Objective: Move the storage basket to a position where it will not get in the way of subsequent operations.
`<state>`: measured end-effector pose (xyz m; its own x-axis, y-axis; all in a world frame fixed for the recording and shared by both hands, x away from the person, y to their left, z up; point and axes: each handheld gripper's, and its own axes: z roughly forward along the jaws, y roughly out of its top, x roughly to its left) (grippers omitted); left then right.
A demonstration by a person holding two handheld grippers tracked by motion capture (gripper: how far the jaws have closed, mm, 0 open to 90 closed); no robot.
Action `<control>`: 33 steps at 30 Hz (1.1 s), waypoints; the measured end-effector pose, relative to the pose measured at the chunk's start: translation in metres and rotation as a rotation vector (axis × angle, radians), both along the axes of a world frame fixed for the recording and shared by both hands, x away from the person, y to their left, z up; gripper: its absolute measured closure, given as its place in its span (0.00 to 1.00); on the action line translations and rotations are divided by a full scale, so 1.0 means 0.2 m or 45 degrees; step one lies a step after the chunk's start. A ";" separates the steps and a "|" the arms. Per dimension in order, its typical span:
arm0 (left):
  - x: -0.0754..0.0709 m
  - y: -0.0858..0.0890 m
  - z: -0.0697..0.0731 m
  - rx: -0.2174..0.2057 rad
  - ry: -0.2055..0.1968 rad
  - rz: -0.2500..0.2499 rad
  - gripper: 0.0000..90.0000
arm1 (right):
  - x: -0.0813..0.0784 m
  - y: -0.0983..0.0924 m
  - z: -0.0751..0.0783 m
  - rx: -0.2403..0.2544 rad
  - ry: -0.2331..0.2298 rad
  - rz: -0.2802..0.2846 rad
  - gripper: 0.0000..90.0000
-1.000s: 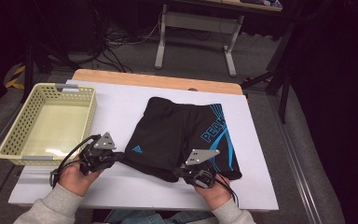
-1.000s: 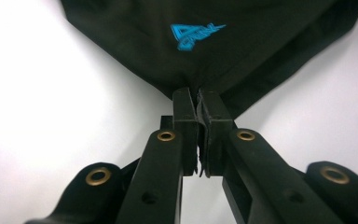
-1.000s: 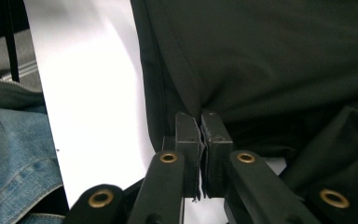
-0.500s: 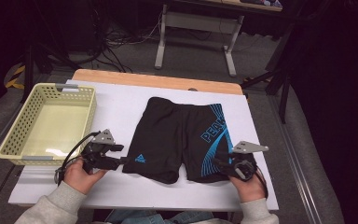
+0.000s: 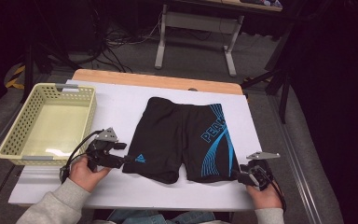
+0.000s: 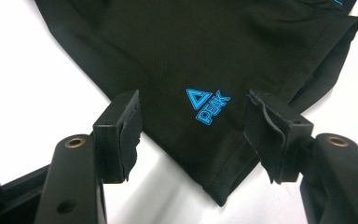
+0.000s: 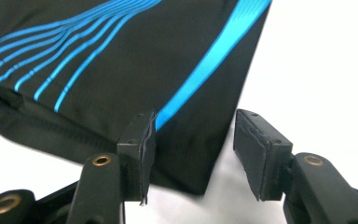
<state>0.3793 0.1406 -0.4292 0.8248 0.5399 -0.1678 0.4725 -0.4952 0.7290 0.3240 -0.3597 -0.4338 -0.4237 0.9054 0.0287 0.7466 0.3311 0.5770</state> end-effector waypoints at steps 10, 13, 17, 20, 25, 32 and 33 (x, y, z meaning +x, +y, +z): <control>0.00 0.00 -0.01 -0.014 0.004 0.004 0.42 | -0.04 -0.01 0.04 -0.005 0.046 0.006 0.95; 0.01 -0.01 -0.01 -0.019 0.013 0.003 0.39 | -0.07 -0.06 0.04 -0.001 0.055 -0.030 0.95; 0.01 -0.02 -0.01 -0.027 -0.004 0.001 0.35 | -0.08 -0.08 0.03 0.025 0.058 -0.019 0.87; 0.01 -0.02 -0.01 -0.047 -0.018 0.008 0.30 | -0.07 -0.08 0.05 0.026 -0.021 -0.014 0.67; 0.02 -0.01 0.00 -0.094 -0.059 -0.002 0.22 | -0.05 -0.05 0.09 0.068 -0.167 0.038 0.41; 0.03 -0.02 0.03 -0.125 -0.088 -0.024 0.17 | -0.01 0.03 0.12 0.142 -0.301 0.115 0.18; 0.03 -0.02 0.03 -0.129 -0.094 -0.026 0.16 | -0.01 0.04 0.13 0.152 -0.319 0.133 0.16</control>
